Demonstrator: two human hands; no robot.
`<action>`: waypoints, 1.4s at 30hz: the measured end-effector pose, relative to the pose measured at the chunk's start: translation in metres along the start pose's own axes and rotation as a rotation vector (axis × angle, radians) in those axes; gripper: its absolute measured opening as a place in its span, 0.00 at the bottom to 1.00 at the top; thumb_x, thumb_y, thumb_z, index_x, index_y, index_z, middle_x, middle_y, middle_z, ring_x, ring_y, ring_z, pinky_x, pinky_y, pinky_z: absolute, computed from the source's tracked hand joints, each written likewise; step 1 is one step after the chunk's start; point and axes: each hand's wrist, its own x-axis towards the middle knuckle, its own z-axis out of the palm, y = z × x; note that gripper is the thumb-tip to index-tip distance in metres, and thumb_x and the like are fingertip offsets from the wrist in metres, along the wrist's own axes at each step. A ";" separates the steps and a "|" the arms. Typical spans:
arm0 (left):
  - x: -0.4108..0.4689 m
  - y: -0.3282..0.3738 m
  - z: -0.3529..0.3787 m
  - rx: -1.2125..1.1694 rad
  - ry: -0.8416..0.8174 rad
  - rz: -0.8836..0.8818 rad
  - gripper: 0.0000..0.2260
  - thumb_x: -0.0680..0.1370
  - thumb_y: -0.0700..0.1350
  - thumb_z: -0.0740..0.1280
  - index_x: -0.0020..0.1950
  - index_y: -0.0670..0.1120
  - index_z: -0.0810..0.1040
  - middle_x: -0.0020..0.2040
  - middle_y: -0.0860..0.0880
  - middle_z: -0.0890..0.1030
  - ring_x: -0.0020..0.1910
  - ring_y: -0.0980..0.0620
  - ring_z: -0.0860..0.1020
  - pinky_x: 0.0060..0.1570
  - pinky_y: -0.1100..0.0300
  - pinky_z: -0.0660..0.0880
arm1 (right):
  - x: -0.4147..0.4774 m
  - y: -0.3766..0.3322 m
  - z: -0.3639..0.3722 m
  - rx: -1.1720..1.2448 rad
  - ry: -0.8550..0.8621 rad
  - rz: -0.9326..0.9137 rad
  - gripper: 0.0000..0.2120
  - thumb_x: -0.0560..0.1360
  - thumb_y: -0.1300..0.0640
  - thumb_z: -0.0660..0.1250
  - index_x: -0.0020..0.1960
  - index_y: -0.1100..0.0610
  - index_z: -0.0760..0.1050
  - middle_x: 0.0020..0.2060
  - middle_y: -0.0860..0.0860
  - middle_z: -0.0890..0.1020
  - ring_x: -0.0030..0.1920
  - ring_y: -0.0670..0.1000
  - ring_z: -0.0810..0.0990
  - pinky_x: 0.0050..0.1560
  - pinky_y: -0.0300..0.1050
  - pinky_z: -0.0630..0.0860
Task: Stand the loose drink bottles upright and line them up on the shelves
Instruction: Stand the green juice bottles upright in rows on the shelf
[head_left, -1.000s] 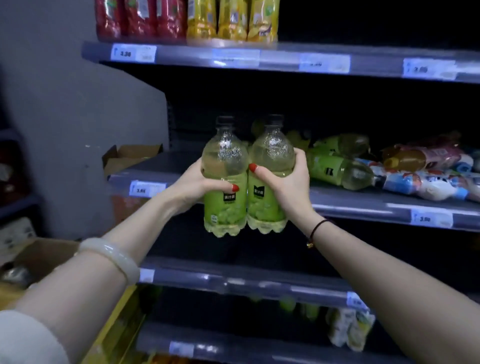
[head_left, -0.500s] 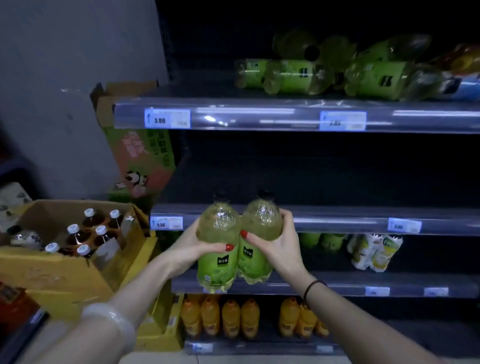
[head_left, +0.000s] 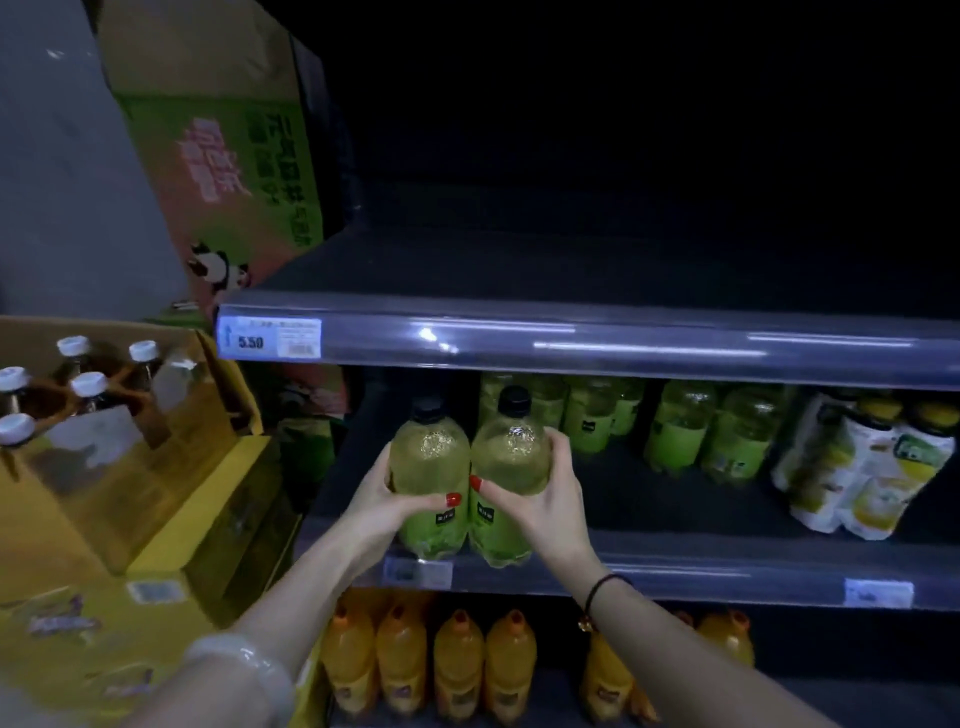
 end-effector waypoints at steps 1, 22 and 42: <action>0.015 -0.006 -0.001 -0.011 0.023 0.001 0.36 0.55 0.40 0.80 0.61 0.54 0.72 0.56 0.47 0.82 0.56 0.48 0.80 0.59 0.48 0.75 | 0.007 0.011 0.004 0.003 -0.002 -0.010 0.36 0.63 0.52 0.80 0.62 0.44 0.62 0.55 0.42 0.75 0.56 0.39 0.75 0.53 0.26 0.70; 0.156 -0.079 0.023 0.002 0.040 0.130 0.35 0.66 0.43 0.78 0.68 0.53 0.67 0.57 0.48 0.80 0.54 0.49 0.80 0.56 0.50 0.77 | 0.120 0.142 0.011 -0.065 0.007 0.047 0.49 0.61 0.42 0.78 0.74 0.48 0.57 0.69 0.50 0.69 0.70 0.51 0.67 0.71 0.55 0.66; -0.011 0.123 0.075 0.605 0.206 0.738 0.04 0.74 0.49 0.66 0.47 0.53 0.78 0.40 0.56 0.82 0.41 0.56 0.80 0.43 0.54 0.78 | 0.039 -0.117 -0.045 -0.657 0.031 -0.545 0.16 0.77 0.51 0.56 0.56 0.57 0.77 0.41 0.52 0.85 0.38 0.54 0.83 0.36 0.47 0.78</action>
